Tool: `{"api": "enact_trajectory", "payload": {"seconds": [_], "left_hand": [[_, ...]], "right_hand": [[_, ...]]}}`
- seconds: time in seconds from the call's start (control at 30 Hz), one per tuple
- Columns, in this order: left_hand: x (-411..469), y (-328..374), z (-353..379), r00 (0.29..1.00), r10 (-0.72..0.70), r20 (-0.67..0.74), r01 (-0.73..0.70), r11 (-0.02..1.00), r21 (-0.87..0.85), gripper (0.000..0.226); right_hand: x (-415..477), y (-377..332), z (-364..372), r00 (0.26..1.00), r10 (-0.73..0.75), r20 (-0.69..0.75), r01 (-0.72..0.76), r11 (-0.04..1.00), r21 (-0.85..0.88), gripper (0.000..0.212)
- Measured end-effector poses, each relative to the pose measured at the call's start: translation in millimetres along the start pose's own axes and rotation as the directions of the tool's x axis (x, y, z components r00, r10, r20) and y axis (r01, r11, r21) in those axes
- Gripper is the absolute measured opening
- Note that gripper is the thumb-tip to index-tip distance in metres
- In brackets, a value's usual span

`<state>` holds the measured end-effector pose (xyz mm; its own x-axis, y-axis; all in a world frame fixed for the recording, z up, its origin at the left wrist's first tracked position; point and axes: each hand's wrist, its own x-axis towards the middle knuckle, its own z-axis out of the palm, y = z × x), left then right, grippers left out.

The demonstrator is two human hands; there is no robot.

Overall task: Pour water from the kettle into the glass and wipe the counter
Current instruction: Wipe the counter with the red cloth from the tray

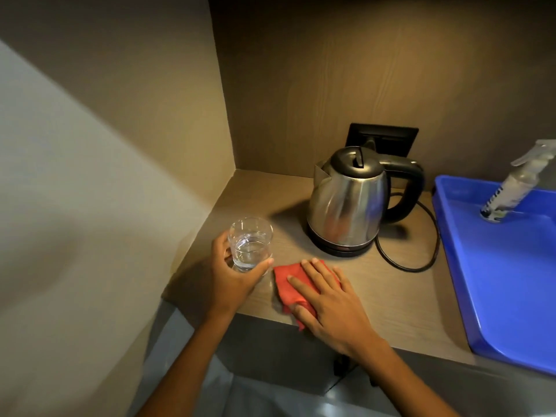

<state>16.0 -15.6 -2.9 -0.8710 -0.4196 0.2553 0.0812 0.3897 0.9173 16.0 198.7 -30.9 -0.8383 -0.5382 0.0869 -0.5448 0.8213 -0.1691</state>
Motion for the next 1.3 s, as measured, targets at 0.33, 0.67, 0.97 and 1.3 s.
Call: {"api": "enact_trajectory", "payload": {"seconds": [0.33,0.67,0.97,1.3], "left_hand": [[4.3,-10.5,31.7,0.998,-0.016,0.057,0.014,1.000,0.026,0.102],[0.4,-12.8,33.9,0.999,-0.017,0.049,0.014,0.997,0.072,0.105],[-61.8,97.7,88.6,0.925,0.083,0.371,-0.021,0.986,-0.167,0.063],[-89.8,186.9,235.6,0.647,0.392,0.654,-0.467,0.882,-0.066,0.022]], "right_hand": [[-35.0,49.9,-39.5,0.796,0.596,-0.106,-0.586,0.802,0.115,0.090],[-18.8,39.5,-66.1,0.839,0.535,0.097,-0.457,0.598,0.658,0.038],[-48.7,65.7,-110.5,0.678,0.732,0.071,-0.080,-0.023,0.997,0.036],[-139.7,169.1,-154.8,0.409,0.866,-0.290,-0.507,0.479,0.716,0.010]]}}
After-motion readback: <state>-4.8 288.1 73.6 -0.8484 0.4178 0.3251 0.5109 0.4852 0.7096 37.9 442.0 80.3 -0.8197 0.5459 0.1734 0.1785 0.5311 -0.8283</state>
